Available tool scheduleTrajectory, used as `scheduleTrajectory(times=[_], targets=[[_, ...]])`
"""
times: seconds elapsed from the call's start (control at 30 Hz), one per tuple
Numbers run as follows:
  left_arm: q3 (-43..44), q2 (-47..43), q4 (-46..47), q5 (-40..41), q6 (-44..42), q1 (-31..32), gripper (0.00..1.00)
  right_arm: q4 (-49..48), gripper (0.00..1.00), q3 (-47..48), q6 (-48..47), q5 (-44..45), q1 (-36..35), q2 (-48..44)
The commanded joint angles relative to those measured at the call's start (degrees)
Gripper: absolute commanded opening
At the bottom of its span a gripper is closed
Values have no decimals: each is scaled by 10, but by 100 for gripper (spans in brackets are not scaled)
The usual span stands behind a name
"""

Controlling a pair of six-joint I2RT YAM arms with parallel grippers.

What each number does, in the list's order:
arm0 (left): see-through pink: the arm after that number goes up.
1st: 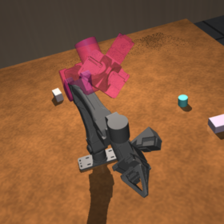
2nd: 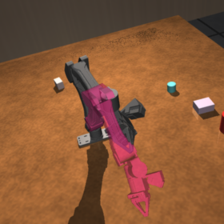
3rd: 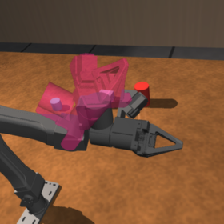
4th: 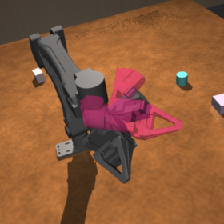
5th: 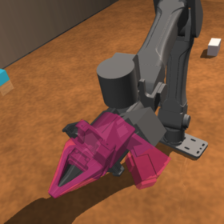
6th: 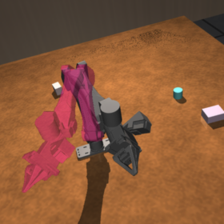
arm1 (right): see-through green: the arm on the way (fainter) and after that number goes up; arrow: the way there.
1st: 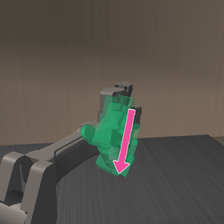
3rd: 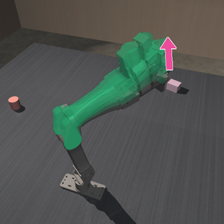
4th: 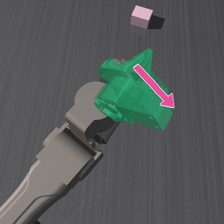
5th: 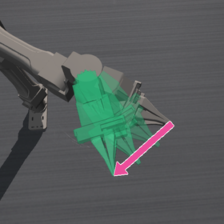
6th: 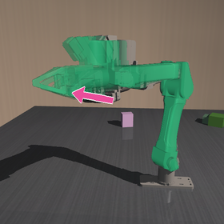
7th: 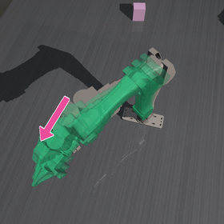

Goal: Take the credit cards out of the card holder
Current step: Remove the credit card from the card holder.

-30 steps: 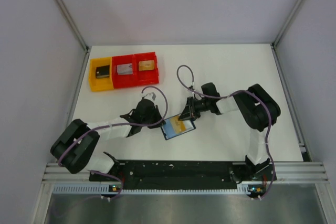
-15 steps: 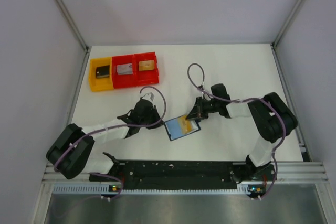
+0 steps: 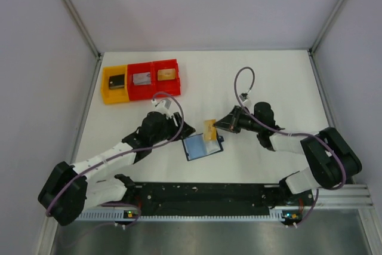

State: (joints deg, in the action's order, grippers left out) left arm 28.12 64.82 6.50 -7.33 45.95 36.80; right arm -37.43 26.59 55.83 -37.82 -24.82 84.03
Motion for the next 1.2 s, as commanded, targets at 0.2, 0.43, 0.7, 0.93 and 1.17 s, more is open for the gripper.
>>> scheduleTrajectory(times=[0.2,0.43,0.7,0.93,1.17], targets=[[-60,-72,221,-80,88,16,79,-205,0,-52,130,106,-26,-114],[-68,-66,331,-119,100,28,76,-224,0,-56,146,132,-60,-148],[-60,-62,349,-132,99,32,45,-257,0,-61,166,135,-76,-151],[-53,-94,305,-134,42,31,0,-233,15,-47,128,73,-72,-160],[16,-119,140,-215,-107,25,0,111,58,68,-142,-101,-23,-243]])
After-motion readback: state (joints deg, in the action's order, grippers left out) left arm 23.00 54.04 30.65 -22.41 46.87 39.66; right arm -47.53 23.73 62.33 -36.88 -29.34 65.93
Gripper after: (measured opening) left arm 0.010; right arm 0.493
